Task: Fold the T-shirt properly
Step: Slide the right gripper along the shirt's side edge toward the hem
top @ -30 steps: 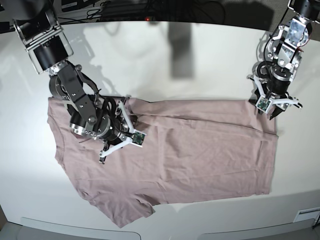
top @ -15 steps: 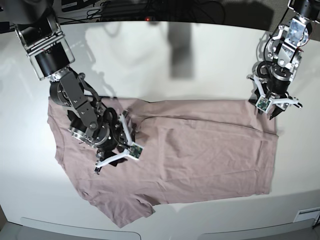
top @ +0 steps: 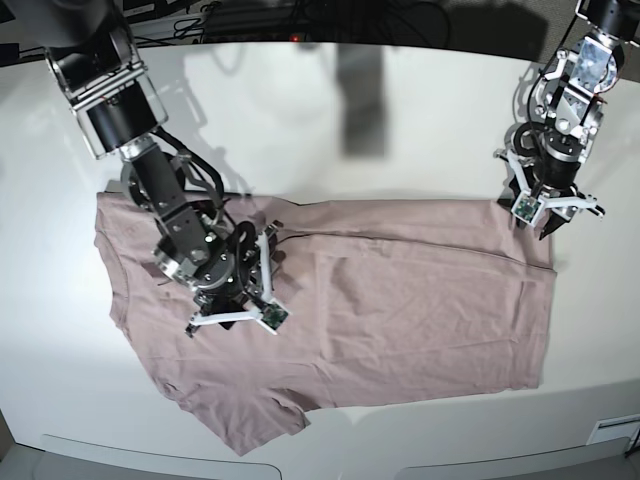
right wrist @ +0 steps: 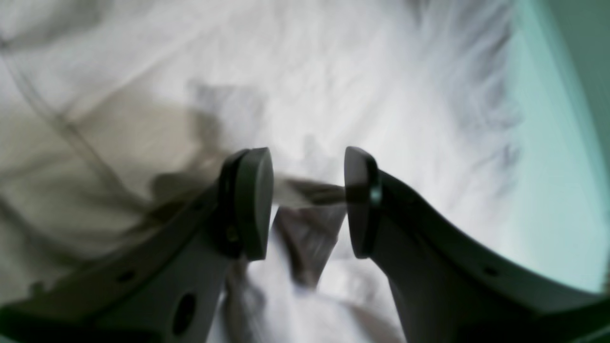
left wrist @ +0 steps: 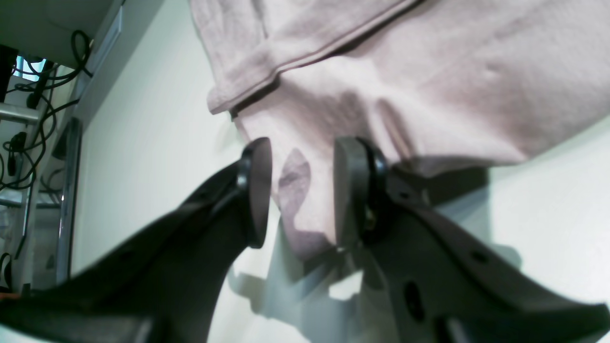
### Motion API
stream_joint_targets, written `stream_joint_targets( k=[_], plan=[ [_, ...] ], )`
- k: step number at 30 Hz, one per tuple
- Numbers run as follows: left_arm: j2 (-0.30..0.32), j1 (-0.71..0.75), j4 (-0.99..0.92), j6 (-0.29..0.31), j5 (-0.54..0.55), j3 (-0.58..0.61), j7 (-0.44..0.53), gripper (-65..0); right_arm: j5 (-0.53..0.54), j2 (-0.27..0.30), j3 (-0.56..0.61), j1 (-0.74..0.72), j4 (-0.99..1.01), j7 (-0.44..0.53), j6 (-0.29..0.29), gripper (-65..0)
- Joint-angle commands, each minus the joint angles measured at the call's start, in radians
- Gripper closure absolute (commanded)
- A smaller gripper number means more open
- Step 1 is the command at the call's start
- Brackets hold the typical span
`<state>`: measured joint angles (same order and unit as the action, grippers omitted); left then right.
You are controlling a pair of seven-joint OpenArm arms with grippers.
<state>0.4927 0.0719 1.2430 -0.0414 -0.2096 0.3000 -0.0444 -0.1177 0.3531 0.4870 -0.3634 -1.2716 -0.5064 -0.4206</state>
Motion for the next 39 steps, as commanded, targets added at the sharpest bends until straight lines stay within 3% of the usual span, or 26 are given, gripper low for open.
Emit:
stream_joint_targets(
  k=[1,3,5,8,13,17,24,32,39],
  plan=[
    [0.012,-0.005,0.008,0.006,0.000,-0.005,-0.011,-21.5,0.055,0.026,-0.011,-0.030,-0.037,0.009,0.013,-25.5],
    [0.012,-0.005,0.008,0.006,0.001,-0.005,-0.011,-21.5,0.193,0.064,-0.032,-0.016,-0.077,0.000,0.013,-25.5],
    [0.012,-0.006,0.008,0.005,0.000,-0.005,-0.011,-21.5,0.253,0.083,-0.091,0.019,-0.124,-0.005,0.011,-25.5],
    [0.012,-0.005,0.008,0.005,0.000,-0.005,-0.011,-21.5,0.289,0.077,-0.221,0.097,-0.199,0.010,-0.002,-25.5],
    [0.011,-0.005,0.008,0.005,0.001,-0.005,-0.007,-21.5,0.361,0.047,-0.408,0.229,-0.269,0.000,-0.150,-25.5],
    [0.011,-0.006,0.008,0.005,0.000,-0.005,-0.007,-21.5,0.354,0.037,-0.490,0.307,-0.254,0.015,-0.151,-25.5],
    [0.012,-0.005,0.008,0.005,0.000,-0.005,-0.004,-21.5,0.357,0.028,-0.502,0.274,-0.121,0.033,-0.147,-25.5],
    [0.011,-0.005,0.008,0.006,0.000,-0.005,-0.003,-21.5,0.361,-0.030,-0.503,0.157,0.079,0.047,-0.144,-25.5],
    [0.011,-0.005,0.008,0.005,0.000,-0.005,-0.002,-21.5,0.357,-0.040,-0.503,0.102,0.127,0.065,-0.130,-25.5]
  ],
)
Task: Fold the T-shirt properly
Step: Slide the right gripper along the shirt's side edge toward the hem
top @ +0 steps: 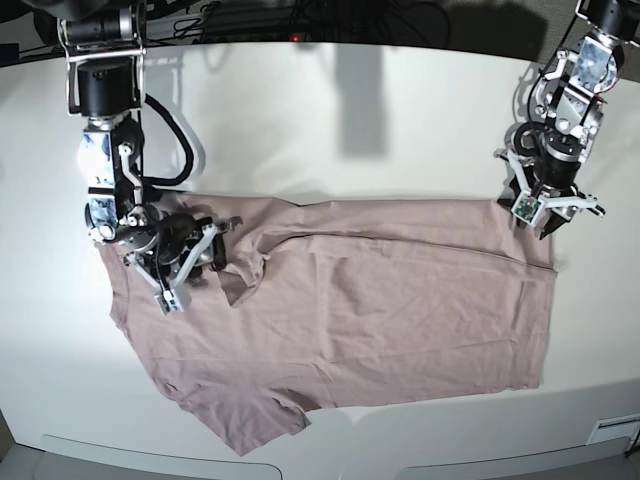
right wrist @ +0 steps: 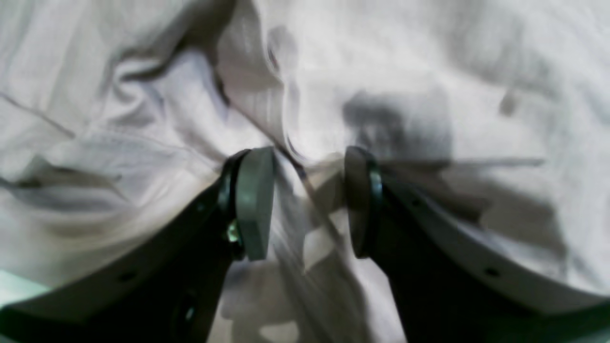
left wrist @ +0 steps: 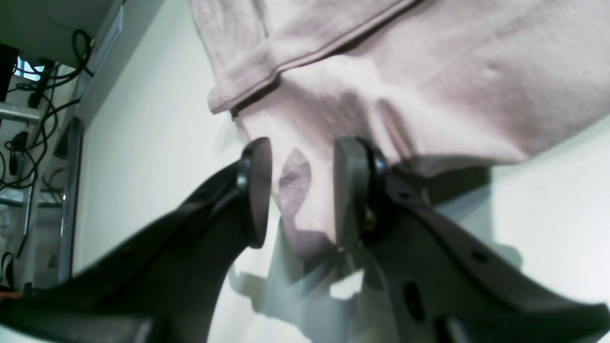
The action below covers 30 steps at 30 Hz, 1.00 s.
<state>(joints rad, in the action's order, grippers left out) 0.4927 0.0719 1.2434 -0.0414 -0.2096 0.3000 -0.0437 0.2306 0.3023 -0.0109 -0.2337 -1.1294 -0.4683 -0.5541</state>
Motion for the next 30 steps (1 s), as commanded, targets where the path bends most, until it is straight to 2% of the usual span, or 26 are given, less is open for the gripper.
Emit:
stream_joint_targets(
  k=[1,8,13,15,16,18,20,22,27,30],
  plan=[
    [0.011,-0.005,0.008,0.005,0.000,-0.005,-0.002,-21.5,0.008,0.011,-0.005,-0.033,-0.015,0.036,0.009,-25.5],
    [0.011,-0.005,0.008,0.005,0.000,-0.005,0.000,-21.5,0.005,0.010,-0.005,-0.077,-0.003,0.070,0.012,-25.5],
    [0.011,-0.005,0.008,0.005,0.000,-0.005,0.000,-21.5,0.005,-0.003,-0.005,-0.144,0.082,0.108,0.012,-25.5],
    [0.011,-0.005,0.008,0.006,0.000,-0.005,0.000,-21.5,0.007,-0.010,-0.005,-0.174,0.093,0.114,-0.008,-25.5],
    [0.011,-0.005,0.008,0.006,0.000,-0.005,0.000,-21.5,0.024,-0.008,-0.005,-0.187,0.084,0.112,-0.043,-25.5],
    [0.011,-0.005,0.008,0.006,0.001,-0.005,-0.001,-21.5,0.062,-0.005,-0.005,-0.196,0.041,0.050,-0.106,-25.5],
    [0.012,-0.005,0.008,0.006,0.001,-0.005,-0.008,-21.5,0.079,-0.006,-0.009,-0.189,-0.013,-0.058,-0.117,-25.5],
    [0.012,-0.006,0.008,0.006,0.000,-0.005,-0.008,-21.5,0.088,-0.005,-0.021,-0.171,-0.044,-0.118,-0.117,-25.5],
    [0.012,-0.005,0.008,0.005,0.000,-0.005,-0.008,-21.5,0.105,-0.004,-0.118,-0.097,-0.057,-0.127,-0.121,-25.5],
    [0.012,-0.005,0.008,0.006,0.001,-0.005,-0.008,-21.5,0.179,0.010,-0.199,-0.046,-0.077,-0.128,-0.144,-25.5]
  ],
)
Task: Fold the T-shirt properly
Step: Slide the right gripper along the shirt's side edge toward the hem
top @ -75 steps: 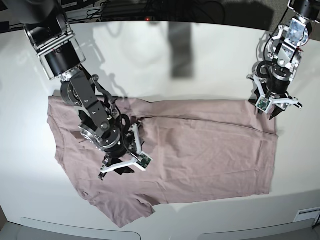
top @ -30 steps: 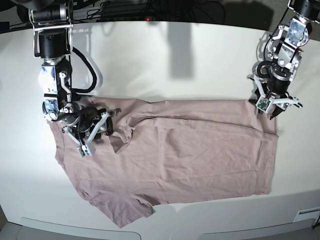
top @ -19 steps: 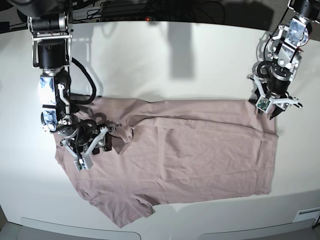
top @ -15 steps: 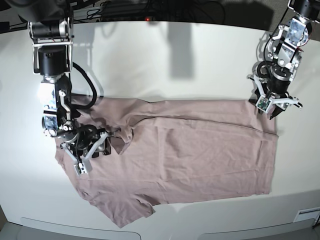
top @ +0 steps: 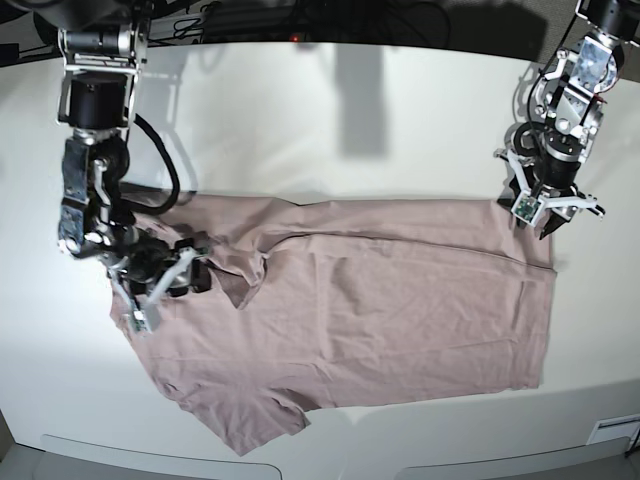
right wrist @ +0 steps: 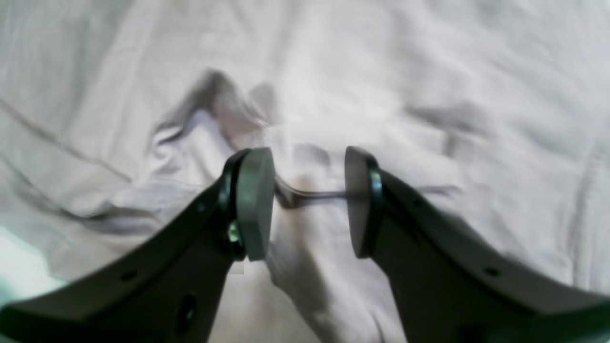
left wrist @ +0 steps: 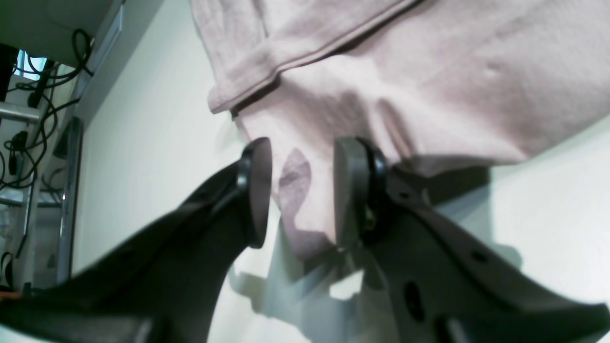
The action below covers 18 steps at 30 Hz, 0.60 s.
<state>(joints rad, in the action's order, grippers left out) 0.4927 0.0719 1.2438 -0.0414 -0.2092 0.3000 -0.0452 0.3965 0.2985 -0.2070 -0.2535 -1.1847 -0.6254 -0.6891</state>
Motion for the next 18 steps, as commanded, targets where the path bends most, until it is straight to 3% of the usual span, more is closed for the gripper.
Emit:
stream_joint_targets(
  k=[1,8,14,18],
  plan=[
    [0.011,-0.005,0.007,0.006,0.000,-0.005,-0.006,-21.5,0.035,0.018,-0.024,-0.008,-0.034,0.025,-0.009,-25.5],
    [0.011,-0.005,0.007,0.006,0.000,-0.005,-0.002,-21.5,0.019,0.023,-0.028,0.045,-0.046,-0.016,-0.009,-25.5],
    [0.011,-0.005,0.007,0.006,0.000,-0.005,-0.003,-21.5,-0.084,0.023,0.048,0.044,-0.045,-0.003,-0.009,-25.5],
    [0.011,-0.005,0.007,0.005,0.000,-0.005,-0.003,-21.5,-0.109,0.023,0.099,0.032,-0.037,0.019,0.031,-25.5]
  ],
)
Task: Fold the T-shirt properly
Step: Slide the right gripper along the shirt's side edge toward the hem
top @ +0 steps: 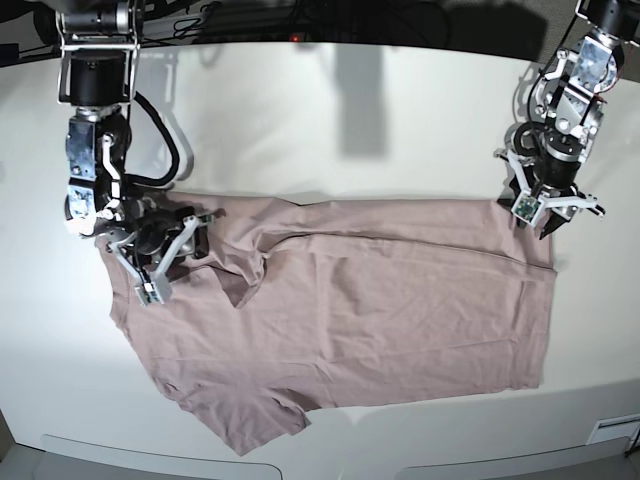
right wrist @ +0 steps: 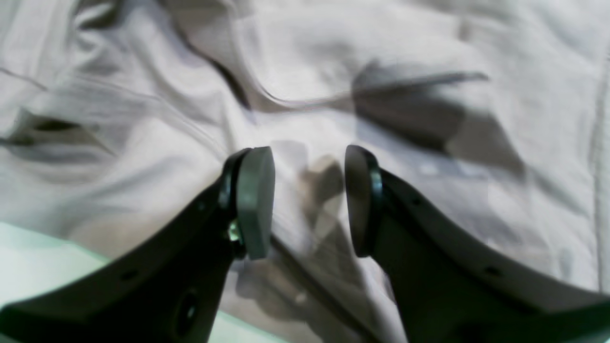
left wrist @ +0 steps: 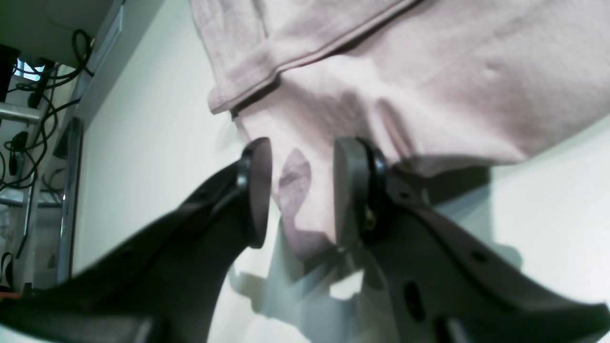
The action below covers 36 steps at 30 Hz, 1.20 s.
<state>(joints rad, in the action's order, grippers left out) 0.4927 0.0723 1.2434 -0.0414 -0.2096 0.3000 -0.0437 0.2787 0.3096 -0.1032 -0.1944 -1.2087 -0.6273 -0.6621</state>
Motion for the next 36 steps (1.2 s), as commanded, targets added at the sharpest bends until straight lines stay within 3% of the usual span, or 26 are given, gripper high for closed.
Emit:
stream_joint_targets(
  k=[1,17,22,26,30,36],
  plan=[
    [0.011,-0.006,0.008,0.005,0.001,-0.005,-0.005,-21.5,0.009,0.010,0.002,-0.036,-0.005,0.029,0.008,-25.5],
    [0.011,-0.006,0.008,0.006,0.000,-0.005,-0.008,-21.5,0.007,-0.008,0.005,-0.341,0.342,0.112,0.016,-25.5],
    [0.011,-0.006,0.008,0.005,0.001,-0.005,-0.008,-21.5,-0.097,-0.039,0.005,-0.400,0.365,0.204,0.019,-25.4],
    [0.011,-0.006,0.008,0.005,0.001,-0.005,-0.008,-21.5,-0.099,-0.051,0.005,-0.430,0.363,0.272,-0.006,-25.5],
    [0.012,-0.006,0.008,0.006,0.001,-0.005,-0.008,-21.5,-0.046,-0.043,0.005,-0.432,0.307,0.213,-0.036,-25.5],
    [0.012,-0.006,0.008,0.005,0.001,-0.005,-0.008,-21.5,0.121,-0.015,0.005,-0.365,0.105,-0.037,-0.036,-25.5]
  ],
)
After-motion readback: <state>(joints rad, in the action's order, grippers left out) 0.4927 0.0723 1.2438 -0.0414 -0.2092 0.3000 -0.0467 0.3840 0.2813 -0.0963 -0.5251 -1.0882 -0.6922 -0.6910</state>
